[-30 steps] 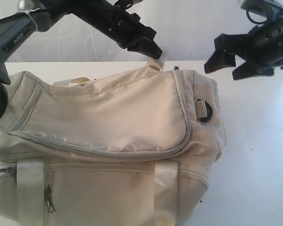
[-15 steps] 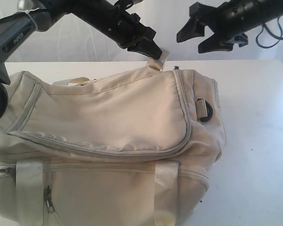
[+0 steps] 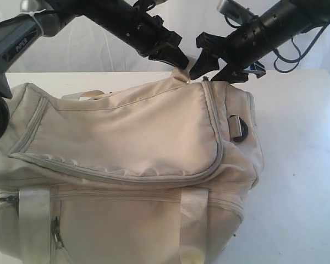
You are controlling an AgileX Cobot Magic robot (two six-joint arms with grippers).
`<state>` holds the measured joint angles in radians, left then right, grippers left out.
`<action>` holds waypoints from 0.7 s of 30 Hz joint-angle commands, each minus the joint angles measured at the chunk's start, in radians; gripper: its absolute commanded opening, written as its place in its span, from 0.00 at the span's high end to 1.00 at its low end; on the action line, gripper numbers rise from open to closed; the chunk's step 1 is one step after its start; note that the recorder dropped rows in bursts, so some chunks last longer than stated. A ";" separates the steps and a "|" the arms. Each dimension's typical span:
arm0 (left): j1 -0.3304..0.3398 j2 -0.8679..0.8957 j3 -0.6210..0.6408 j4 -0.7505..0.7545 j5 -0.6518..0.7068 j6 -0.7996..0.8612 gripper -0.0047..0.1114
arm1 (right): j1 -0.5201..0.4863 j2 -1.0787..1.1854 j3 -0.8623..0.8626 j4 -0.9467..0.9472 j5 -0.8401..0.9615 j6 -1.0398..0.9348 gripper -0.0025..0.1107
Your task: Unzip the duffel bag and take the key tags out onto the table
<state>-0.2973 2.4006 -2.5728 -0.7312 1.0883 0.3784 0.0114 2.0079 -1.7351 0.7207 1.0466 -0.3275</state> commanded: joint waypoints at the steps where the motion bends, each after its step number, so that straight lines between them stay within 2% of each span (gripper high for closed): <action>1: -0.005 -0.033 -0.015 -0.081 0.019 0.003 0.96 | 0.007 0.001 -0.008 0.004 0.013 0.001 0.67; 6: -0.005 -0.033 -0.015 -0.081 0.019 0.007 0.96 | 0.007 -0.008 -0.008 0.002 -0.007 -0.001 0.96; 21: -0.005 -0.033 -0.015 -0.027 0.028 -0.015 0.96 | 0.007 -0.045 -0.008 -0.013 -0.030 -0.035 0.98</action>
<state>-0.2973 2.4006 -2.5744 -0.7231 1.0900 0.3782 0.0196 1.9790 -1.7371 0.7131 1.0210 -0.3447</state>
